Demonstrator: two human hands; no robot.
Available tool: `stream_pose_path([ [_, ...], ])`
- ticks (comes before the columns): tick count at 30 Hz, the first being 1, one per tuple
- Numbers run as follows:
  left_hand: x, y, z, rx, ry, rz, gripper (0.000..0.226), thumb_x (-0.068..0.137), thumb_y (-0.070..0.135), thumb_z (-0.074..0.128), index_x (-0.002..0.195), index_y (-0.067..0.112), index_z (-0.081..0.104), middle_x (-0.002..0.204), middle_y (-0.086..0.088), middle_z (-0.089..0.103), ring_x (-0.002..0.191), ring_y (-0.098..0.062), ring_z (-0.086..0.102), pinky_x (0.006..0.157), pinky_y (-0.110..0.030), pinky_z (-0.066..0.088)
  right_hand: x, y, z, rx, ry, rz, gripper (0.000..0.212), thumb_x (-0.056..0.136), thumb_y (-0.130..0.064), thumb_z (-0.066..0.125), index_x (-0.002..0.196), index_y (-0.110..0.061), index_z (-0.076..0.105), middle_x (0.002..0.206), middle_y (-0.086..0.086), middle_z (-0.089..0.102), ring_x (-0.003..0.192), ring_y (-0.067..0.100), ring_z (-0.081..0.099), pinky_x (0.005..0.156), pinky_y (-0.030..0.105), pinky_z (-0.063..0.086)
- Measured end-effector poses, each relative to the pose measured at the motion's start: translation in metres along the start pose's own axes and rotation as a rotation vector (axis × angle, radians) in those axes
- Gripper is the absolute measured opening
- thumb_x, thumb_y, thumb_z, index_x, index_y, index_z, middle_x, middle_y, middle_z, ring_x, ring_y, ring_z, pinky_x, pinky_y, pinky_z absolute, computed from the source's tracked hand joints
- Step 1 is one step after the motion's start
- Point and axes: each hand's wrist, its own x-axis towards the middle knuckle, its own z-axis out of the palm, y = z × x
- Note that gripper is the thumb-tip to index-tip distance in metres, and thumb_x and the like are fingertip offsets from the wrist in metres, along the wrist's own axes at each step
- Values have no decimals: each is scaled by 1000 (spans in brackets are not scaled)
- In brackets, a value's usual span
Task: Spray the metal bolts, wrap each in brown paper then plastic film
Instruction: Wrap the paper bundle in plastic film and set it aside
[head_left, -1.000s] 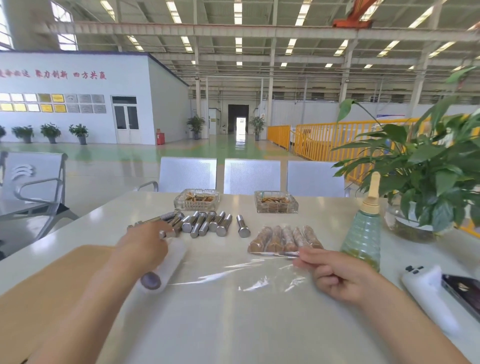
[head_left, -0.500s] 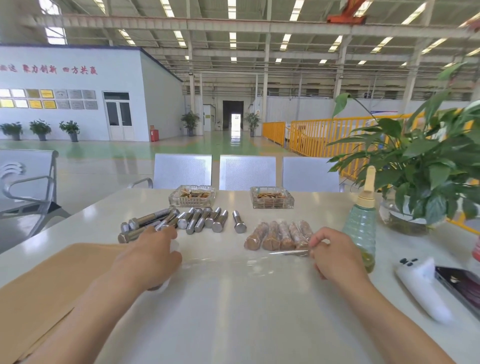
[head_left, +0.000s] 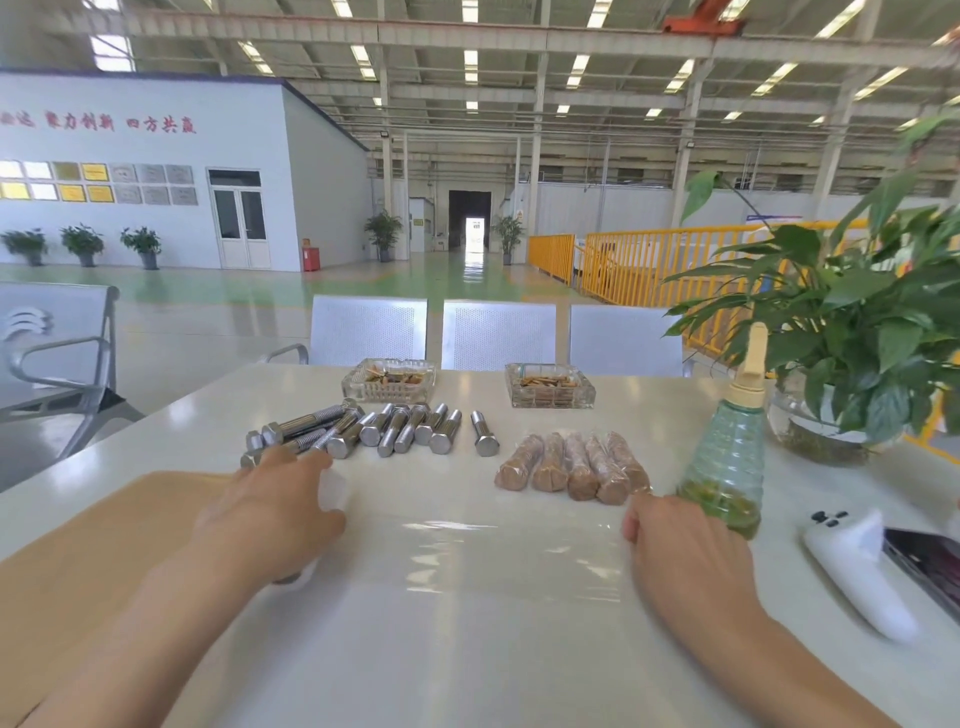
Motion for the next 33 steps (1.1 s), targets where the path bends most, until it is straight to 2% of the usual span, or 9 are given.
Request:
stream_pose_path([
  [2,3,-7,-4,-37,4,-41,49,89,48,54,136,33,48,114,3,51,91,-19,61,75,-32,46,0,4,0,25,-14,-10,26,94,-12,46,105,-32,58,112,-6,60,102,22,63,71,31,44],
  [5,1,-9,-1,-57,9,-95,46,90,53,44,130,30,48,96,1,51,81,-21,64,81,-34,50,-1,8,1,58,-14,-49,27,96,-10,44,108,-28,60,110,-4,57,101,22,63,79,35,53],
  [9,-4,-8,-2,-66,-10,-67,42,93,47,34,134,47,40,104,-2,53,82,-26,64,89,-38,54,-1,16,-1,70,-39,-61,25,98,-13,42,109,-28,57,105,-4,54,99,24,62,82,40,54],
  [12,-8,-2,2,-37,-1,-19,33,97,39,32,127,40,47,115,-6,56,96,-28,63,90,-40,54,0,20,-1,-3,-22,-69,23,102,-20,42,115,-28,58,107,-3,51,96,25,64,76,37,54],
  [16,-11,8,1,117,61,-44,12,99,27,31,101,27,42,129,-5,41,108,-29,48,93,-42,49,-3,15,2,-171,25,-91,27,102,-22,45,125,-29,59,114,-4,48,96,23,66,69,33,51],
  [20,-12,4,0,167,192,3,42,94,13,40,126,38,47,138,4,37,122,-24,40,81,-34,46,-5,14,-1,-226,43,-91,26,102,-23,47,124,-32,57,114,-3,43,108,19,55,70,32,51],
  [24,-20,4,6,193,177,70,35,96,37,45,130,40,51,134,9,44,127,-20,41,86,-34,48,-2,13,-1,-187,36,-138,23,94,-17,51,110,-34,49,103,-7,40,94,17,55,65,31,50],
  [28,-27,10,9,292,71,78,49,89,55,49,134,39,42,141,4,36,135,-22,35,98,-36,45,5,29,-5,-73,5,-137,18,92,-22,49,90,-39,54,96,-14,50,87,14,59,64,31,47],
  [33,-35,1,12,318,70,110,43,96,59,36,133,40,48,134,2,31,133,-23,37,98,-34,43,-1,44,2,-93,9,-156,23,93,-25,53,102,-44,63,98,-21,56,89,12,62,66,32,54],
])
